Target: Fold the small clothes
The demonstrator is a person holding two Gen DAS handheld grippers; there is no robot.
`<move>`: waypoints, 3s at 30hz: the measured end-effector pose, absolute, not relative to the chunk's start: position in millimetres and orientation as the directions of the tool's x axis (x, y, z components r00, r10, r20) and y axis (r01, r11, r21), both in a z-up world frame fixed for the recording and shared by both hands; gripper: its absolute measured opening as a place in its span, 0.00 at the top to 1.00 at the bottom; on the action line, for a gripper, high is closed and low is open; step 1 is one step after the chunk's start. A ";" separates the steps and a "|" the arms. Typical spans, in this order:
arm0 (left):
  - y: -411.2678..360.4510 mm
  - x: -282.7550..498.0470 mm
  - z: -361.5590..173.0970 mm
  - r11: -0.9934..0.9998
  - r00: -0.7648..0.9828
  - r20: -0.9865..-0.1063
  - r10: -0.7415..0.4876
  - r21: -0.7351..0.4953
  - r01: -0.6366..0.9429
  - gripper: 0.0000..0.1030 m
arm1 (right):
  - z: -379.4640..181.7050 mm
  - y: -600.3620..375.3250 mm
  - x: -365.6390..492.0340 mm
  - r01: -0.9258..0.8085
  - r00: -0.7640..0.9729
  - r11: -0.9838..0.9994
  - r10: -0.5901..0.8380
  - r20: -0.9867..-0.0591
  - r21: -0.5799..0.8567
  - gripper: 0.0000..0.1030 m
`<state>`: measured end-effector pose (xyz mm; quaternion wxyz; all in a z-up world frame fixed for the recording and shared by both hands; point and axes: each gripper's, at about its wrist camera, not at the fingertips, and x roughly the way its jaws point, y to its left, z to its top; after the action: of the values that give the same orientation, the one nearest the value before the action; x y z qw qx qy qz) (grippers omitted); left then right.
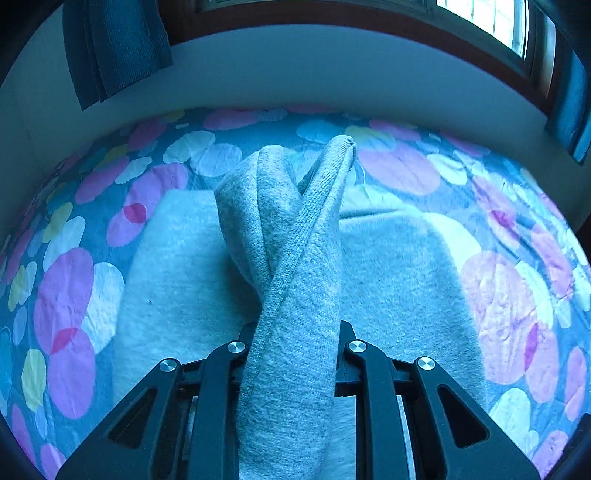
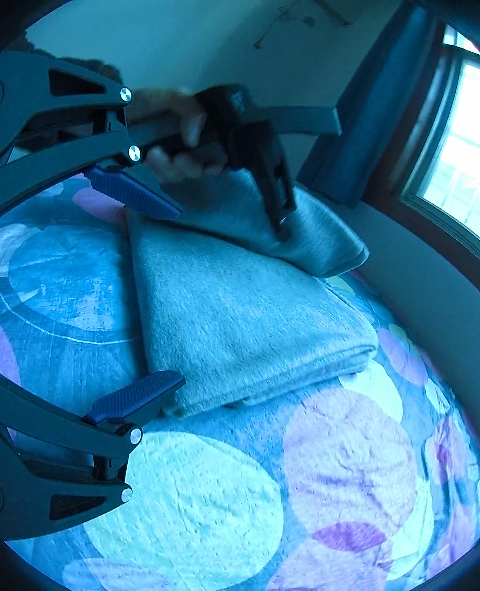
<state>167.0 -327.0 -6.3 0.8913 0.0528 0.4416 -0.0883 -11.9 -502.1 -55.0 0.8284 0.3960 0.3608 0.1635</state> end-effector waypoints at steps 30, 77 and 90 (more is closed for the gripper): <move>-381.4 80.9 15.7 0.879 0.571 -0.739 -0.358 -0.061 0.473 0.54 | -79.7 -576.3 -36.0 0.095 0.788 0.498 0.491 -0.371 0.862 0.19; -115.4 154.1 -62.9 0.816 0.587 -0.583 -0.562 -0.508 0.277 0.23 | -56.6 -442.6 187.9 0.006 0.506 0.755 0.563 -0.653 0.655 0.57; -128.3 133.0 -38.0 0.811 0.604 -0.549 -0.578 -0.465 0.355 0.23 | 12.5 -470.9 168.8 -0.087 0.668 0.753 0.529 -0.522 0.652 0.85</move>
<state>133.0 -128.3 -38.0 0.8817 -0.1562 0.3581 -0.2645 168.8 -470.9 12.5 0.8619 0.3023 0.3658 0.1788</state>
